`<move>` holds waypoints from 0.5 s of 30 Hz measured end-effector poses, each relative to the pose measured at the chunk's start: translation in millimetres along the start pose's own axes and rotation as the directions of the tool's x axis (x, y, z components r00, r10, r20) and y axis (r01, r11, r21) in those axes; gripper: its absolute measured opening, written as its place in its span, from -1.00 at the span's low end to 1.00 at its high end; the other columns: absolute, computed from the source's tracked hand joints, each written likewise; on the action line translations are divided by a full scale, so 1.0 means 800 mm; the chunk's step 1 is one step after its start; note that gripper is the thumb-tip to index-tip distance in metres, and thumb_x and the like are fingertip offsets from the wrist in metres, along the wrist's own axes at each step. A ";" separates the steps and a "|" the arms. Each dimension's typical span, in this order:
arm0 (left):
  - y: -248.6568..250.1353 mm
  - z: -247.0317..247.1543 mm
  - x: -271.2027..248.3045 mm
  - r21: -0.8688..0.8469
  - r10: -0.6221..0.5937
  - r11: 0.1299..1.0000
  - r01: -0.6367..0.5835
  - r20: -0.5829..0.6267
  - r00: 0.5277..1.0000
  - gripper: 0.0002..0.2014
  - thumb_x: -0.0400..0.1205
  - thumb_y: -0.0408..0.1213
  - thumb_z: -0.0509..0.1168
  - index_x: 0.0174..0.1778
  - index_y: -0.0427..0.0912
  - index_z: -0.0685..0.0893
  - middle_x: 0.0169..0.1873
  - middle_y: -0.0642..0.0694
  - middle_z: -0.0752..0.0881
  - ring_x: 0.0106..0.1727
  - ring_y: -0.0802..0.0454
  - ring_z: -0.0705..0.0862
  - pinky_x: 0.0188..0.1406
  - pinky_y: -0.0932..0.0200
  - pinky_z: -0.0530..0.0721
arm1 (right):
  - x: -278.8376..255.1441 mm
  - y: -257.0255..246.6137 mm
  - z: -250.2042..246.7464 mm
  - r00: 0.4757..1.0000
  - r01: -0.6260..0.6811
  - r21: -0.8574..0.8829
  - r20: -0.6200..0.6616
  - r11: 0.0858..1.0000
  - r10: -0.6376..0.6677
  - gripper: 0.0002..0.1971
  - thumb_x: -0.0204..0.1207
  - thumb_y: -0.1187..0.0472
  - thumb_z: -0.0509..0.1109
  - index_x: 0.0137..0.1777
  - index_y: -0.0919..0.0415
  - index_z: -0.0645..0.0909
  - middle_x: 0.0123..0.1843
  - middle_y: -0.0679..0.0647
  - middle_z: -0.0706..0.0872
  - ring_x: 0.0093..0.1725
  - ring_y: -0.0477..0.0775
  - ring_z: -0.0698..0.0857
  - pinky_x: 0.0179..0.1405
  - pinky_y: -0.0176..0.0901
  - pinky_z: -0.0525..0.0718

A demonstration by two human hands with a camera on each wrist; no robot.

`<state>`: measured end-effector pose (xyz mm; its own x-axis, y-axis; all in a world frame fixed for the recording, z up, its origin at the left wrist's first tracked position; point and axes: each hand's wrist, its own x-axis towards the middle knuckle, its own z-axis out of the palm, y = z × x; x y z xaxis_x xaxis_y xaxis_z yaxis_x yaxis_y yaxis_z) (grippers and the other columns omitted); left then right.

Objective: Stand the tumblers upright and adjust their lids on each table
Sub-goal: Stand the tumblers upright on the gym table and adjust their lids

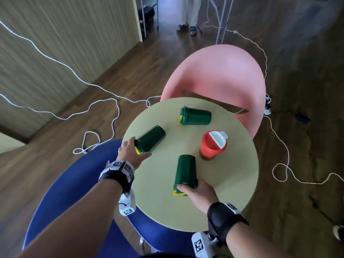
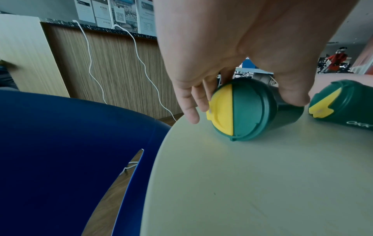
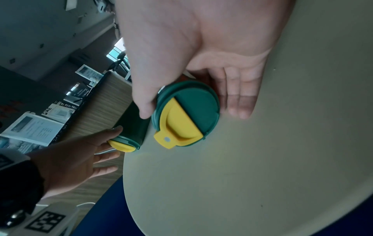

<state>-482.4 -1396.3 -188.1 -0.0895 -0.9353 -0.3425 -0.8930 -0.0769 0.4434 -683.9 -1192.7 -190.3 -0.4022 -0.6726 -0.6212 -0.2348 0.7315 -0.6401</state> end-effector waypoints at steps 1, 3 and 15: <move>-0.001 0.003 0.002 -0.011 0.005 1.000 -0.005 0.000 1.000 -0.01 0.46 0.14 0.57 0.73 -0.10 0.25 0.57 -0.20 0.46 0.52 -0.32 0.45 0.52 -0.24 0.46 | 0.000 0.001 0.002 1.000 -0.007 0.018 -0.011 1.000 0.007 -0.49 0.17 -0.32 0.57 -0.02 0.04 0.78 -0.17 -0.11 0.84 -0.14 -0.17 0.77 -0.37 -0.36 0.56; -0.005 0.008 0.004 -0.033 0.012 0.999 -0.013 -0.018 1.000 -0.06 0.47 0.11 0.56 0.70 -0.08 0.29 0.52 -0.18 0.51 0.47 -0.30 0.49 0.47 -0.23 0.49 | -0.001 0.003 0.005 0.999 -0.016 0.041 -0.035 0.999 0.018 -0.51 0.19 -0.28 0.59 -0.03 0.06 0.77 -0.18 -0.10 0.83 -0.18 -0.18 0.76 -0.45 -0.43 0.52; -0.015 0.008 0.009 -0.089 0.052 0.995 -0.052 0.000 0.999 -0.05 0.43 0.08 0.60 0.68 -0.04 0.28 0.48 -0.15 0.53 0.44 -0.23 0.54 0.44 -0.24 0.57 | -0.036 -0.014 -0.026 0.885 0.258 -0.046 -0.388 0.965 -0.256 -0.26 0.23 0.09 0.68 0.43 -0.01 0.50 0.27 -0.08 0.47 0.07 -0.34 0.57 0.07 -0.46 0.53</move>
<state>-475.3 -1400.0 -201.4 -0.1358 -0.9379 -0.3192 -0.8445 -0.0589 0.5323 -688.2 -1179.7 -155.8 -0.6393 -0.7394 -0.2109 -0.3715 0.5372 -0.7573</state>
